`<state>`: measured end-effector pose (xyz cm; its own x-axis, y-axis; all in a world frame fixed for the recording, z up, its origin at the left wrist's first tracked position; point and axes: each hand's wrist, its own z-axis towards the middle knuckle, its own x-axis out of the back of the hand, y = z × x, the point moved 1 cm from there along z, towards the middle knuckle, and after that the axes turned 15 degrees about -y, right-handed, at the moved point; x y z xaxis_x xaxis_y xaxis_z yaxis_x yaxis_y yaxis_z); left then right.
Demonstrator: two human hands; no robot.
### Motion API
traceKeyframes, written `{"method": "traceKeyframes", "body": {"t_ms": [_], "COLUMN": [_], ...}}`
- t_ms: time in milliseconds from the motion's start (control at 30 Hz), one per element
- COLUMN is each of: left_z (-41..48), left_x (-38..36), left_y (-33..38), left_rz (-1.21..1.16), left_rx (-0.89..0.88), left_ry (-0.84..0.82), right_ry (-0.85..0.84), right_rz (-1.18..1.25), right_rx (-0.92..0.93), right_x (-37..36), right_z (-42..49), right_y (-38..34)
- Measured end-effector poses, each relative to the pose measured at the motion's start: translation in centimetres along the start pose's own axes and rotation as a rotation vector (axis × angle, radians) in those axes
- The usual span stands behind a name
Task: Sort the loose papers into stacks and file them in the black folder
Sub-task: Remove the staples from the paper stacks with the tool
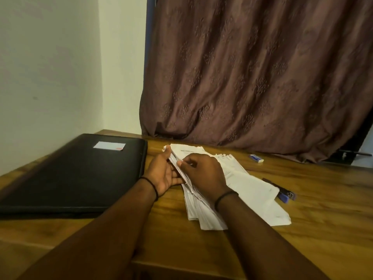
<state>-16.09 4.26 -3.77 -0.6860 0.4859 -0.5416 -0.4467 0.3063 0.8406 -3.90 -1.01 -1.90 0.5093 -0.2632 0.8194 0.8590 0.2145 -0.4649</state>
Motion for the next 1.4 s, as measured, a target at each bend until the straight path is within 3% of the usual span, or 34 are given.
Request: {"method": "traceKeyframes", "body": {"t_ms": [167, 400, 600, 900, 1200, 1400], "left_z": [-0.1, -0.9, -1.2, -1.0, -1.2, -1.3], "left_x": [-0.1, -0.2, -0.3, -0.1, -0.4, -0.3], "left_y": [-0.1, -0.2, -0.3, -0.3, -0.3, -0.4], "left_rz": [0.000, -0.034, -0.021, 0.024, 0.104, 0.105], "left_rx": [-0.014, -0.042, -0.065, -0.058, -0.081, -0.092], "left_ry": [0.013, 0.056, 0.059, 0.045, 0.027, 0.024], "right_ry": [0.047, 0.261, 0.238, 0.219, 0.158, 0.178], "right_rz": [0.173, 0.417, 0.569, 0.529, 0.249, 0.138], "right_rx": [-0.009, -0.112, -0.100, -0.086, 0.074, -0.064], "right_x": [0.1, 0.6, 0.5, 0.3, -0.2, -0.3], "right_z": [-0.4, -1.5, -2.0, -1.9, -2.1, -1.5], "right_y": [0.7, 0.1, 0.0, -0.2, -0.7, 0.0]}}
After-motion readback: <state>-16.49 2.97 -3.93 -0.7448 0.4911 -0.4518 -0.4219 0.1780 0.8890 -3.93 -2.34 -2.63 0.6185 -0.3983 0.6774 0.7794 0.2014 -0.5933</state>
